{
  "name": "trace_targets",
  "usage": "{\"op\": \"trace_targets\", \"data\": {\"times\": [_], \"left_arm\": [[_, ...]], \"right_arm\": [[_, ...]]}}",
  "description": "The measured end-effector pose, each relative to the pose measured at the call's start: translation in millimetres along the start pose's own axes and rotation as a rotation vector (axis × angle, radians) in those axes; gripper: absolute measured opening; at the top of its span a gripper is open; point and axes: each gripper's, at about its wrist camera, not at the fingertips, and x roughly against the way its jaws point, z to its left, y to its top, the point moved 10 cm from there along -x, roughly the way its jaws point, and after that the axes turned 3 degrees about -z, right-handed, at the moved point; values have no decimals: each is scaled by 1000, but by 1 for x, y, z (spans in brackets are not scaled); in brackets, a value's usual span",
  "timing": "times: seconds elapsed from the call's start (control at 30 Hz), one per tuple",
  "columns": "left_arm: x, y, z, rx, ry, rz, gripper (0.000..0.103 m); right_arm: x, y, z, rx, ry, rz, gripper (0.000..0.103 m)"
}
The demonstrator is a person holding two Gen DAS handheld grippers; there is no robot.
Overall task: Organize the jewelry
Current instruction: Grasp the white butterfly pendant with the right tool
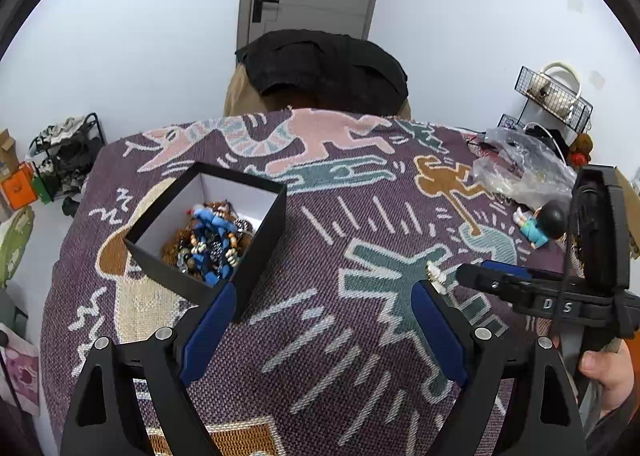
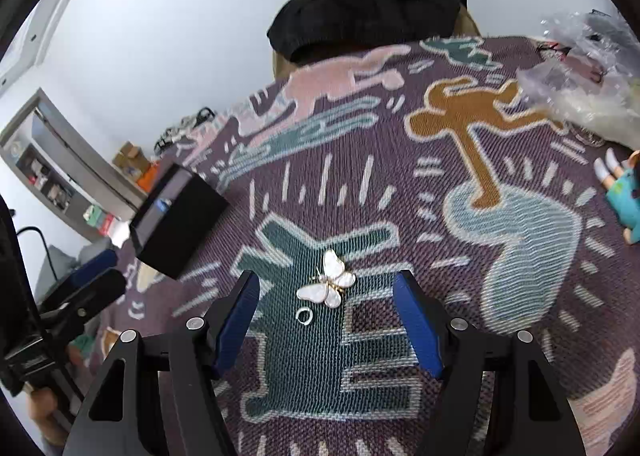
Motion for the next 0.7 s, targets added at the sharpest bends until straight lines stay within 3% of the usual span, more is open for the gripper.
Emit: {"op": "trace_targets", "data": {"times": [0.33,0.47,0.53,0.63,0.7], "left_arm": [[-7,-9,23,61,4,23,90],[-11,-11,27,72,2,30,90],[-12,-11,27,79,-1,30,90],[-13,-11,25,81,-7,30,90],[-15,-12,21,81,-14,33,90]], "right_arm": [[-32,-10,9,57,-63,62,70],[-38,-12,14,123,-126,65,69],[-37,-12,12,143,-149,67,61],[-32,-12,2,152,-184,66,37],[-29,-11,-4,139,-180,62,33]]}}
